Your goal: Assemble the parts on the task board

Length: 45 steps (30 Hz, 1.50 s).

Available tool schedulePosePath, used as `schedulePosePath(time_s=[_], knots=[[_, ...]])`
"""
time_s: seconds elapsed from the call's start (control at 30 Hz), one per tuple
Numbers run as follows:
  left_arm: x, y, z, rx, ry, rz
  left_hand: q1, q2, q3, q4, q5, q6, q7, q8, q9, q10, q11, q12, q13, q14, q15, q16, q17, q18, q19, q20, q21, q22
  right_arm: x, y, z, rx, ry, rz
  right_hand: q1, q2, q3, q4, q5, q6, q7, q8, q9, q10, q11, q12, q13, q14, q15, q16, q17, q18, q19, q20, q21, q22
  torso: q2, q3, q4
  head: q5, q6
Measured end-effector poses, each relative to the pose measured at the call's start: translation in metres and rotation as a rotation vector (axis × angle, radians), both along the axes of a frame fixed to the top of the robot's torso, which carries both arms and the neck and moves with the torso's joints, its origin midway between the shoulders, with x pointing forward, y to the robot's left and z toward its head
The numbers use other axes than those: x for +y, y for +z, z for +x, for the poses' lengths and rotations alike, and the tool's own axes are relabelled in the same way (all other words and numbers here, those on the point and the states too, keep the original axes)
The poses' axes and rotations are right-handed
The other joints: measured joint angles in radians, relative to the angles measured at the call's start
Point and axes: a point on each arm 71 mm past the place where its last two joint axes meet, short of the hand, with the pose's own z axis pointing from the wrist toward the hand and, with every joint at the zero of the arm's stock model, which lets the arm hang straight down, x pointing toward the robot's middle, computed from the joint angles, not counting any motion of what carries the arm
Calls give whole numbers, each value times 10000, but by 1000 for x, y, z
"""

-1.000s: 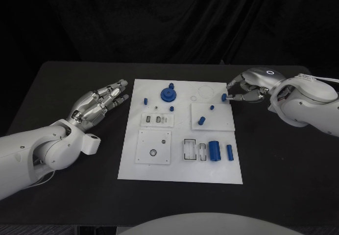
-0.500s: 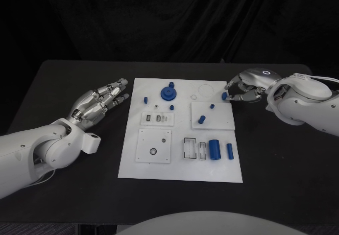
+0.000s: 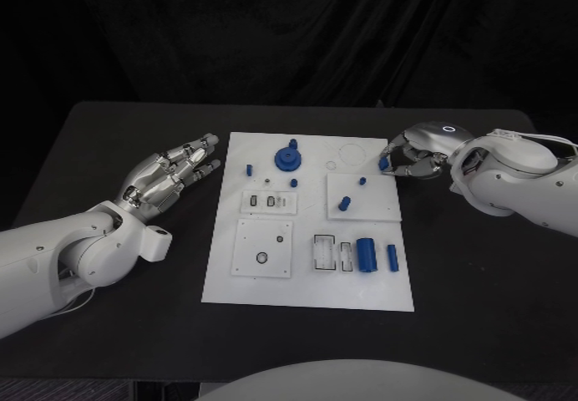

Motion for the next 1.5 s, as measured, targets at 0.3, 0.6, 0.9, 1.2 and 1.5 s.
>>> schedulePosePath(time_s=[0.3, 0.6, 0.9, 1.2, 1.5], knots=[[-1, -1, 0, 22, -36, -10, 0, 0, 27, 27, 0, 0, 0, 0, 0, 0, 0, 0, 0, 0, 0, 0, -1, 0, 0, 0, 0, 5, 3, -1, 2, 26, 40, -17, 120, -8, 29, -29, 0, 0, 0, 0, 1, 0, 0, 0, 0, 0, 0, -66, 0, 1, 0, 0, -60, -1, 2, -1, -7, 21, -20], [-1, -2, 0, 56, -62, -17, 0, 0, 27, 28, 0, 0, 0, 0, 0, 0, 0, 0, 0, 0, 0, 0, 7, 0, -1, -1, 0, 4, 5, -1, 4, 19, 71, -21, 223, -14, 29, -29, 0, 75, 1, 13, 25, 0, 0, 0, 0, 0, 0, -201, 0, 0, 0, 0, -110, -1, 9, 4, -12, 18, -51], [-1, -4, 0, 101, -75, -19, 0, 0, 69, -15, 0, 0, 0, 0, 0, 0, 0, 0, 0, 37, 36, 0, 5, -1, -1, -1, 0, 3, 7, -1, 4, -49, 112, 18, 461, 224, 30, -88, 125, 871, -54, 482, 347, 1, -72, 0, 0, 0, -71, -307, 0, 0, 33, -38, -163, -2, 12, 4, -12, 31, -69], [-1, -7, -1, 160, -94, -21, 0, 0, 68, -14, 0, -37, 37, 0, -1, 0, 0, 0, 0, 37, 36, 0, 4, -1, -1, -1, 0, 2, 8, 0, 4, -140, 136, 70, 581, 344, -29, -196, 191, 1426, -133, 999, 754, 1, -143, 0, 0, -1, -143, -505, 0, 0, 0, -71, -291, -2, 11, 0, -11, 21, -89], [0, -10, -2, 232, -99, -23, 0, 0, 68, -14, 0, -37, 37, 0, -1, 0, 0, 0, 0, 37, 36, 0, 3, 0, -1, -1, 0, 1, 11, 0, 2, -390, 173, 244, 855, 518, 40, -381, 425, 1521, -198, 1321, 973, -34, -178, 0, 0, 33, -177, -586, 0, 1, -2, -143, -427, -2, 8, -2, -12, 64, -98]])
